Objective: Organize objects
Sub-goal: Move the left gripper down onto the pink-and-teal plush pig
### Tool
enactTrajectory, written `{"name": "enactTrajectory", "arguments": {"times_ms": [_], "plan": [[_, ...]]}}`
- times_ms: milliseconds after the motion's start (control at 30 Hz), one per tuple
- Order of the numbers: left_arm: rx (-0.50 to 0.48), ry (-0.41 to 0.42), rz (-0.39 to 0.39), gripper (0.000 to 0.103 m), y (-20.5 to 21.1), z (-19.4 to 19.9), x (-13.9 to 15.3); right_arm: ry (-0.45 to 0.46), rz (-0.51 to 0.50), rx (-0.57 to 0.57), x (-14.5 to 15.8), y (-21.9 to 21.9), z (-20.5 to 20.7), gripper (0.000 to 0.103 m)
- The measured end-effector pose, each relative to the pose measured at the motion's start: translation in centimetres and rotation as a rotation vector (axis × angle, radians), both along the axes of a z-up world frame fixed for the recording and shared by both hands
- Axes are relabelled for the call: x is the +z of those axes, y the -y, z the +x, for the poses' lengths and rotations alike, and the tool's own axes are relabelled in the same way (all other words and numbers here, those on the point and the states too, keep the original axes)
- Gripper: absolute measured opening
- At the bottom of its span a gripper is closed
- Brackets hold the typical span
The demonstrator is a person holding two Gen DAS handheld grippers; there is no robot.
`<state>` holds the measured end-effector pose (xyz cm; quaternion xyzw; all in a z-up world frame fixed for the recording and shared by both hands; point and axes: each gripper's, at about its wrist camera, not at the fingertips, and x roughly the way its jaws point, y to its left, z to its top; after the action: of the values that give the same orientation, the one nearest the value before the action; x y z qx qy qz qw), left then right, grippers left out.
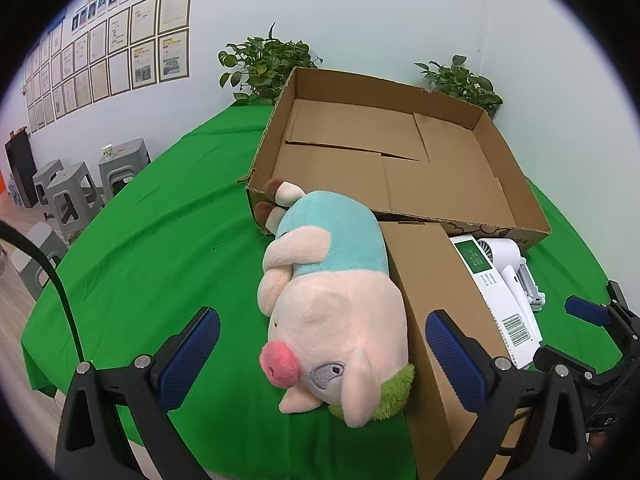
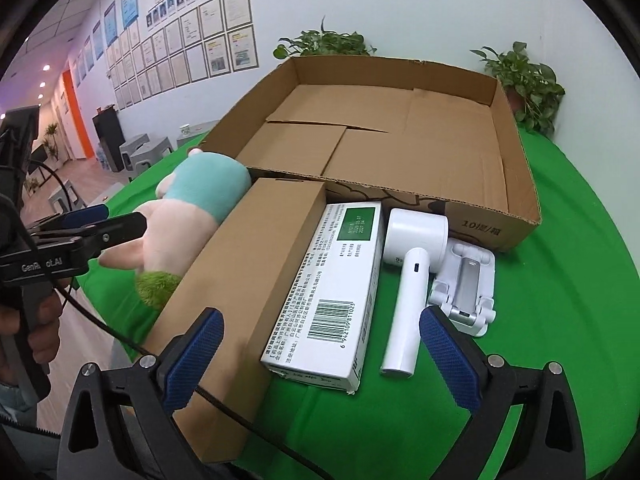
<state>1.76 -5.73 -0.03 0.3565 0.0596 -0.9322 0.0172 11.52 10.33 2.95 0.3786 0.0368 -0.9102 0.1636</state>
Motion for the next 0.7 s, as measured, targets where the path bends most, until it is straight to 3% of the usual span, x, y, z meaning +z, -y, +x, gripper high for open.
{"name": "enactTrajectory", "arguments": {"times_ms": [433,700], "plan": [[-0.008,-0.058,0.003,0.102,-0.1,1.6,1.7,0.017,-0.052,0.002,1.4,1.2,2.9,0.1],[0.014,-0.146,0.003,0.102,0.7,3.8,4.3,0.211,-0.382,0.186,3.9,4.8,7.4,0.102]]}}
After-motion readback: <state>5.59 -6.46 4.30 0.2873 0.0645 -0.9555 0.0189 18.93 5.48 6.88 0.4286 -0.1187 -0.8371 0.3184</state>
